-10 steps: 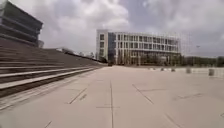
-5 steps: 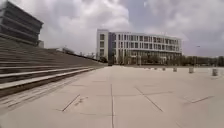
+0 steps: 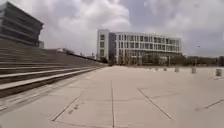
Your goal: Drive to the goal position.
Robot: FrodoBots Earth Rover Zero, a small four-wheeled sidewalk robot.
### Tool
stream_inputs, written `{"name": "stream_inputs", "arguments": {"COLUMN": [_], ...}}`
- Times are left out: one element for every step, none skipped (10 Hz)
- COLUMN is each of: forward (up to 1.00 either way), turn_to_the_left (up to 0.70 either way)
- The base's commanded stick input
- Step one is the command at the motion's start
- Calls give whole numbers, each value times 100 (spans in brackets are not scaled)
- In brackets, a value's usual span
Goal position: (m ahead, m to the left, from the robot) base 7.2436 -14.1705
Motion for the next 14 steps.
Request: {"name": "stream_inputs", "arguments": {"forward": [50,50,50,50,50,50,50,50,50,50,50,50,50,50], "turn_to_the_left": [-52,-52,-52,-52,-52,-3,-2,-2,-2,-2,-2,-2,-2,-2]}}
